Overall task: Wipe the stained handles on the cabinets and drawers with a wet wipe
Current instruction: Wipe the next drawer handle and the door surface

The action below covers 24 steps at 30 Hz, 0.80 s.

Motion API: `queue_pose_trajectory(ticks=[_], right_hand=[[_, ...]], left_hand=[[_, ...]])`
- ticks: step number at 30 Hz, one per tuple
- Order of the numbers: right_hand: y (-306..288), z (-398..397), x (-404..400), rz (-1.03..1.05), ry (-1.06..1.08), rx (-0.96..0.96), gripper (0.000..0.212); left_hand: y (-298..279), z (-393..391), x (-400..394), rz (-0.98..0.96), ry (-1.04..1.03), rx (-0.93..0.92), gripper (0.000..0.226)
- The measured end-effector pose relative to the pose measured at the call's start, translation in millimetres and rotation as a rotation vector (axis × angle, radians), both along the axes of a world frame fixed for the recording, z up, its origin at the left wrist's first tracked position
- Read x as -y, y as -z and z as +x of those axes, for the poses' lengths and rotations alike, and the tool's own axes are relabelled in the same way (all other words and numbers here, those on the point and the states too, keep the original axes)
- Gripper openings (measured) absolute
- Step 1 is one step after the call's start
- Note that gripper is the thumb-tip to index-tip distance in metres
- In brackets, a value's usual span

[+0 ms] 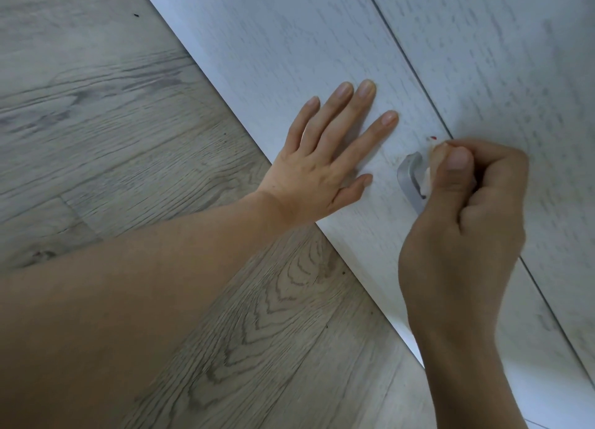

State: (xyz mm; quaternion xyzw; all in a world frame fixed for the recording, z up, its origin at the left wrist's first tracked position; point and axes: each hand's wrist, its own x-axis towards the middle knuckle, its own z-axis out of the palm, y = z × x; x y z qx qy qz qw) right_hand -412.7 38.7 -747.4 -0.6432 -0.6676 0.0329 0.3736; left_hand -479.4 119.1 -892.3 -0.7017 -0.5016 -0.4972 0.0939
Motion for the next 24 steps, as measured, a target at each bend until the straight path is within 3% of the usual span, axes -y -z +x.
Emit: queue_pose_trajectory(ticks=[5, 10, 14, 19, 24], right_hand=[[-4, 1, 5, -0.071, -0.078, 0.102, 0.012], [-1, 5, 11, 0.083, -0.041, 0.293, 0.004], [0, 4, 8, 0.194, 0.007, 0.305, 0.018], [12, 15, 5, 0.388, -0.053, 0.545, 0.017], [29, 27, 5, 0.354, -0.085, 0.638, 0.031]], left_hand=[[5, 3, -3, 0.029, 0.0, 0.022, 0.069], [4, 3, -3, 0.03, -0.035, -0.004, 0.075], [1, 1, -3, 0.023, -0.024, 0.008, 0.065], [0, 1, -2, 0.008, -0.036, -0.019, 0.063], [-1, 1, -2, 0.007, -0.017, -0.005, 0.06]])
